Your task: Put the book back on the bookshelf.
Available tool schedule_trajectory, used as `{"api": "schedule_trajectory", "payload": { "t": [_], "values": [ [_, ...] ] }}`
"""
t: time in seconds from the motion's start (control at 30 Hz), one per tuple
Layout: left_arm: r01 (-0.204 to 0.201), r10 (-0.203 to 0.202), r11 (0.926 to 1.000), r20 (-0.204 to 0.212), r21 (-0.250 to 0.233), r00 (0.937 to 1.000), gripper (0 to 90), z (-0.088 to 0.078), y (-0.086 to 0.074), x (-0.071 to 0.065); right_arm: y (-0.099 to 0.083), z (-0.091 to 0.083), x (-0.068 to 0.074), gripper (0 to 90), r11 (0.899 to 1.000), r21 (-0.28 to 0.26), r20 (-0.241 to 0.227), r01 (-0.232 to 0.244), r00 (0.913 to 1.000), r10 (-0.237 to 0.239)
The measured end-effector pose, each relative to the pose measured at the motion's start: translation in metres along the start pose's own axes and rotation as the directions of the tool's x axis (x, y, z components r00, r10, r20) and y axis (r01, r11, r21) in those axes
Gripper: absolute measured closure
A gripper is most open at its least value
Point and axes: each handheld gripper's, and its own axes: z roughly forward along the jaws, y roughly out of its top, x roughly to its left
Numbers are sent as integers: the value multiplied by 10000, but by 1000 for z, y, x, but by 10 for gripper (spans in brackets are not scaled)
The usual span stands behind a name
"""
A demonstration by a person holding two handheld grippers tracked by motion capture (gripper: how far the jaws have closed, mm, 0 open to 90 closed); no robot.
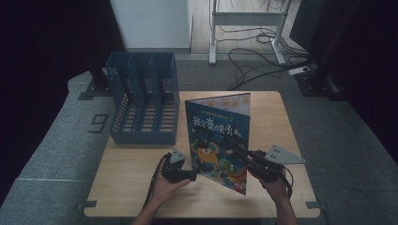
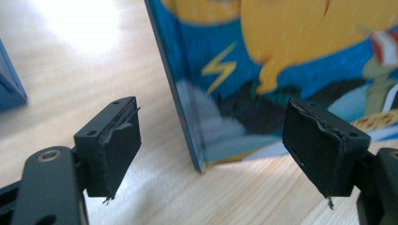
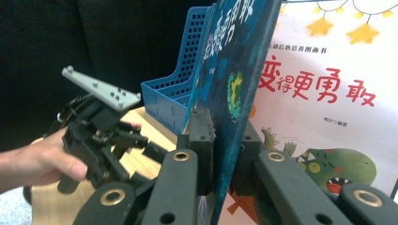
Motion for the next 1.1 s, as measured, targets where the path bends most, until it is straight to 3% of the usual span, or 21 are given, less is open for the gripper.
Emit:
{"api": "schedule_trajectory", "payload": {
  "t": [0.37,0.53,1.1],
  "values": [
    [-268,276,9975,118,-658,9995,229,-6,18,1,-5,-7,0,803,10000,94,-4,22,10000,-22],
    [-391,384,9917,-81,-1226,9992,248,-10,28,2,-7,-8,-2,787,9998,110,96,180,9998,-181],
    [-687,781,9794,425,-1901,9960,288,-15,52,-1,-18,-12,-17,735,9994,315,206,-125,9997,119]
  ]
}}
